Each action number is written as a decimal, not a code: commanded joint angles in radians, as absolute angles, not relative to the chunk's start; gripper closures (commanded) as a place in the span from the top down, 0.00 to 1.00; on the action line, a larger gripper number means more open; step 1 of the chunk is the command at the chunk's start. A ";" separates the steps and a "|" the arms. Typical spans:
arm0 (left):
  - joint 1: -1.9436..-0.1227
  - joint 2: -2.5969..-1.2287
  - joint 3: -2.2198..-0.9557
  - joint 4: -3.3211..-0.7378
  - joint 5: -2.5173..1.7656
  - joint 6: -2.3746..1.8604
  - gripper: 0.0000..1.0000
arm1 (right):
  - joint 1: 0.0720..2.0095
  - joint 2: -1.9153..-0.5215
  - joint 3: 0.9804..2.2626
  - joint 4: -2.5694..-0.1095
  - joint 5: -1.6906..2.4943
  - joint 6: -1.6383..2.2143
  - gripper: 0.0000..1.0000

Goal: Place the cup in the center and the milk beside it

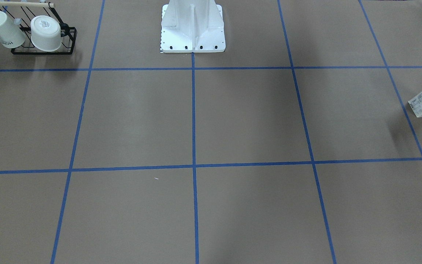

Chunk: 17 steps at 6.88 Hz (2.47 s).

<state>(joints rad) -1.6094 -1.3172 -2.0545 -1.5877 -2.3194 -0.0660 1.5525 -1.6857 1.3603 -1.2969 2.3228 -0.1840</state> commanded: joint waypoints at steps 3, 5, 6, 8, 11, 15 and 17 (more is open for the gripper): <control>-1.611 -1.316 -2.051 -1.585 -2.321 -0.066 0.98 | 1.496 -1.593 1.728 -1.597 2.330 0.049 0.00; -1.609 -1.316 -2.049 -1.585 -2.321 -0.066 0.98 | 1.325 -1.525 1.967 -1.729 2.330 0.334 0.00; -1.611 -1.316 -2.054 -1.585 -2.321 -0.066 0.98 | 1.183 -1.470 2.052 -1.726 2.319 0.574 0.00; -1.608 -1.321 -2.046 -1.585 -2.321 -0.066 0.98 | 0.885 -1.216 2.050 -1.727 2.248 1.051 0.00; -1.609 -1.321 -2.049 -1.586 -2.322 -0.066 0.98 | 0.776 -0.817 1.613 -1.640 2.168 1.227 0.00; -1.611 -1.316 -2.054 -1.589 -2.322 -0.066 0.98 | 0.724 -0.677 1.303 -1.437 2.151 1.130 0.00; -1.611 -1.313 -2.056 -1.591 -2.322 -0.064 0.98 | 0.724 -0.677 1.290 -1.436 2.151 1.103 0.00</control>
